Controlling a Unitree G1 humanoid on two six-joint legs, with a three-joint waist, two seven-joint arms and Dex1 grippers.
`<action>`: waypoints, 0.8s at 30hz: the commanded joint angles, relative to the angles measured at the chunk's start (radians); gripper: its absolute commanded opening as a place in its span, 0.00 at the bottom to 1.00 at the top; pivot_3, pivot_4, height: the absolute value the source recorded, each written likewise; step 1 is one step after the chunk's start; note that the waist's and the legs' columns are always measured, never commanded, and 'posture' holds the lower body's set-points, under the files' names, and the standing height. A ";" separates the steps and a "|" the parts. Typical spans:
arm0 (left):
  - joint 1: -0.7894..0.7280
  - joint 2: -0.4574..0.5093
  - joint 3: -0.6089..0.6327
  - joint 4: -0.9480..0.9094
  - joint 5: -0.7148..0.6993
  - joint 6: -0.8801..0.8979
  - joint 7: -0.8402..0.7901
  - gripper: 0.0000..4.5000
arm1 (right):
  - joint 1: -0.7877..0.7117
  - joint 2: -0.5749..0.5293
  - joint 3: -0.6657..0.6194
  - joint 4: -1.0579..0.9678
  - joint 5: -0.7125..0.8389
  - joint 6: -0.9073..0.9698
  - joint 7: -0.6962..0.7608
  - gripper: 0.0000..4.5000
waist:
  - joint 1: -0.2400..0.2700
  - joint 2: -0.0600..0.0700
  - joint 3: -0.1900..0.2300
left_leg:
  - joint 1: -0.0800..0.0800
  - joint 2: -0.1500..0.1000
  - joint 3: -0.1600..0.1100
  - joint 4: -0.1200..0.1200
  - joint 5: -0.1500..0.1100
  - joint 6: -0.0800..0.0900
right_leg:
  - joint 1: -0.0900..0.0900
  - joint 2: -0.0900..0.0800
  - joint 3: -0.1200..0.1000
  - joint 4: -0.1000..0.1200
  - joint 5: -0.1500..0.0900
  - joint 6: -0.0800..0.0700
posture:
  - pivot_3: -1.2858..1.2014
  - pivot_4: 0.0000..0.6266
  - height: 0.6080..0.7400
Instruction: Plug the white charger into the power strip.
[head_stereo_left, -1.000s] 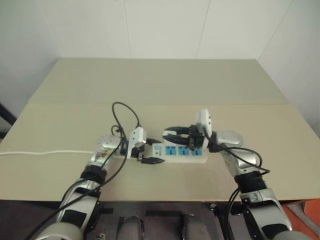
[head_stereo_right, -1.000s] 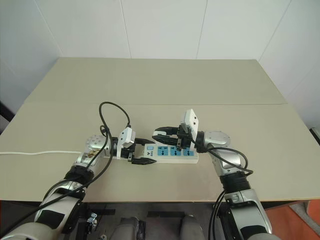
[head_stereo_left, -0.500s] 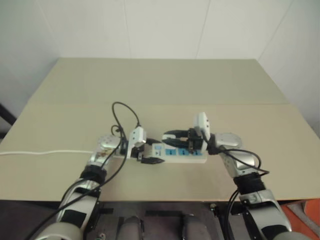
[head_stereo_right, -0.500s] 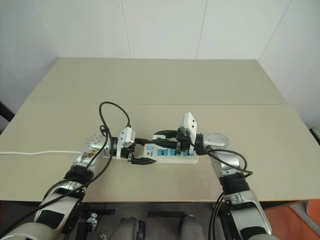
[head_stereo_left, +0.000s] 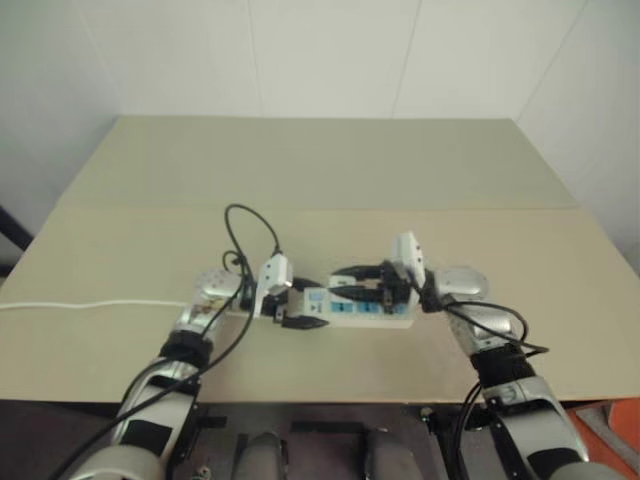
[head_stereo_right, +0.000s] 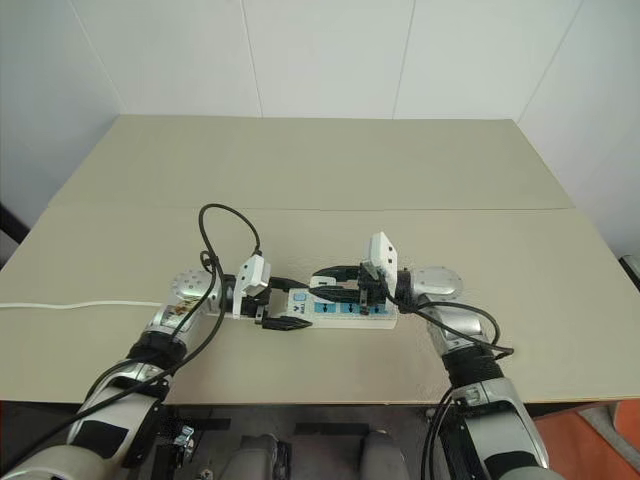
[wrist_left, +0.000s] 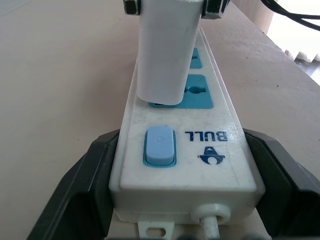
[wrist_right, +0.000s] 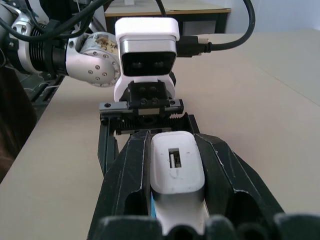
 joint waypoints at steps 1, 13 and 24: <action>0.009 0.051 0.003 -0.002 0.011 0.008 -0.022 0.73 | 0.003 -0.025 0.008 0.095 -0.054 -0.022 0.009 0.26 | -0.002 0.000 0.000 | 0.000 0.000 0.000 0.000 0.000 0.000 | 0.000 0.000 0.000 0.000 0.000 0.000 | 0.52 0.24 1.00; 0.018 0.057 0.001 -0.019 0.011 0.017 -0.014 0.73 | -0.059 0.010 0.082 0.124 -0.082 -0.060 0.038 0.26 | -0.017 0.000 0.000 | 0.002 0.001 0.000 0.000 0.000 -0.001 | 0.000 0.001 0.000 0.000 0.000 0.000 | 0.52 0.24 1.00; 0.020 0.049 -0.001 -0.023 0.009 0.013 -0.003 0.73 | -0.064 0.041 0.111 0.166 -0.117 -0.034 0.034 0.26 | -0.026 0.000 -0.003 | 0.007 0.002 0.000 -0.006 0.001 -0.002 | 0.002 0.002 0.001 0.000 0.000 0.000 | 0.52 0.24 1.00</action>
